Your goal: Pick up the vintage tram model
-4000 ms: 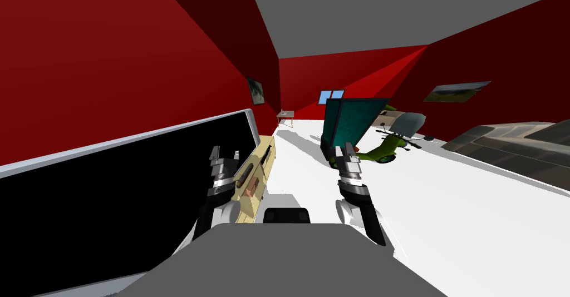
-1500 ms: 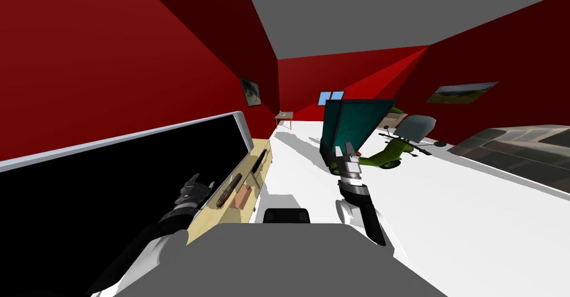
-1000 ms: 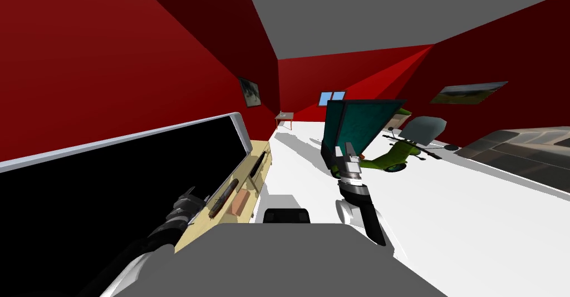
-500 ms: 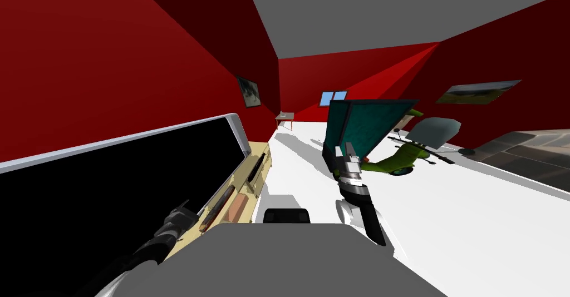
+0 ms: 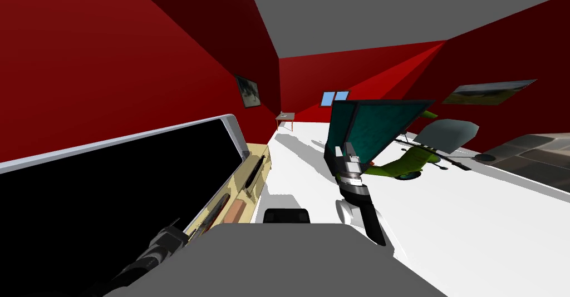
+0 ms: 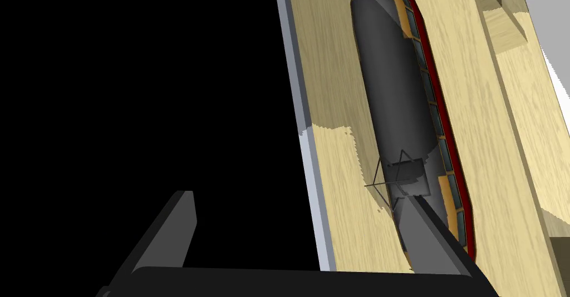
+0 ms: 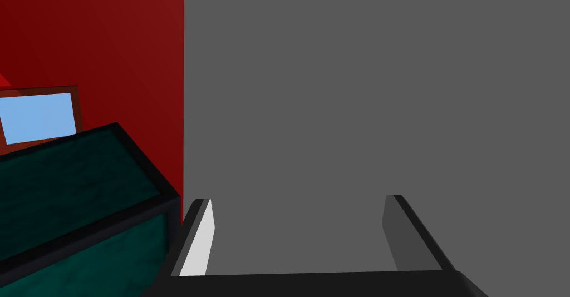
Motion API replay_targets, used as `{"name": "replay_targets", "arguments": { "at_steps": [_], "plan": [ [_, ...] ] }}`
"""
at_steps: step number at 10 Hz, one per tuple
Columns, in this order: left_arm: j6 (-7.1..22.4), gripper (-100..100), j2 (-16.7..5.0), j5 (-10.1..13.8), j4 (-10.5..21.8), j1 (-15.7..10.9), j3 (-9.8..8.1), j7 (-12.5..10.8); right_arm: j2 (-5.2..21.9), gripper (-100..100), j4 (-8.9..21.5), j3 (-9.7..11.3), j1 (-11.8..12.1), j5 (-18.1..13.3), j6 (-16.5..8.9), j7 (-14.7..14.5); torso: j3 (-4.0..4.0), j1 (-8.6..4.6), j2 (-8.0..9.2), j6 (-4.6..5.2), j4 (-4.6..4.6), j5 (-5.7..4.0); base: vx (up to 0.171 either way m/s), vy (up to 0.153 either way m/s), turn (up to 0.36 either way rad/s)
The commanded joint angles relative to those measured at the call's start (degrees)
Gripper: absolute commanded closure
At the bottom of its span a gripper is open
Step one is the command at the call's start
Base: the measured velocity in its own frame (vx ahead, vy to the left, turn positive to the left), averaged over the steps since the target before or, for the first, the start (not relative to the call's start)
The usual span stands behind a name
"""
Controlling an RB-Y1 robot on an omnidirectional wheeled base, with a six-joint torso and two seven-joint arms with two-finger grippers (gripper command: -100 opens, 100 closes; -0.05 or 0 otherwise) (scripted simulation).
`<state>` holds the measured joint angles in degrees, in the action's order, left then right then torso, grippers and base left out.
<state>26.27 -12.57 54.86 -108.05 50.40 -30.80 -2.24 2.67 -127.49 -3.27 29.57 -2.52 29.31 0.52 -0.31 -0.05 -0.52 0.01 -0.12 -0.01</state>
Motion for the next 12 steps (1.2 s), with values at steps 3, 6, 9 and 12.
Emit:
{"name": "replay_targets", "arguments": {
  "at_steps": [3, 6, 9, 12],
  "plan": [
    [4.7, -100, -0.2, 2.8, 2.7, 2.0, -0.94, 0.5, 0.0, 0, 0.0, 0.0, 0.0, 0.0, 0.0, 0.0, 0.03, 0.07, 0.06, 0.0, 0.01, 0.02, 0.123, 0.003, 0.015],
    [9.0, -100, -0.5, 5.7, 6.2, 4.3, -2.09, 1.1, 0.0, 0, 0.0, 0.0, 0.0, 0.0, 0.0, 0.0, 0.0, 0.1, 0.02, 0.02, 0.0, 0.02, 0.157, 0.013, 0.019],
    [12.0, -100, -0.8, 7.0, 8.0, 5.4, -2.53, 1.4, 0.0, 0, 0.0, 0.0, 0.0, 0.0, 0.0, 0.0, 0.0, 0.2, 0.01, 0.01, 0.0, 0.04, 0.132, 0.031, 0.012],
    [16.2, -100, -1.3, 9.0, 11.4, 7.4, -3.07, 2.0, 0.0, 0, 0.0, 0.0, 0.0, 0.0, 0.0, 0.0, -0.13, 0.31, -0.23, 0.02, -0.05, 0.06, 0.188, 0.048, 0.015]
  ]
}}
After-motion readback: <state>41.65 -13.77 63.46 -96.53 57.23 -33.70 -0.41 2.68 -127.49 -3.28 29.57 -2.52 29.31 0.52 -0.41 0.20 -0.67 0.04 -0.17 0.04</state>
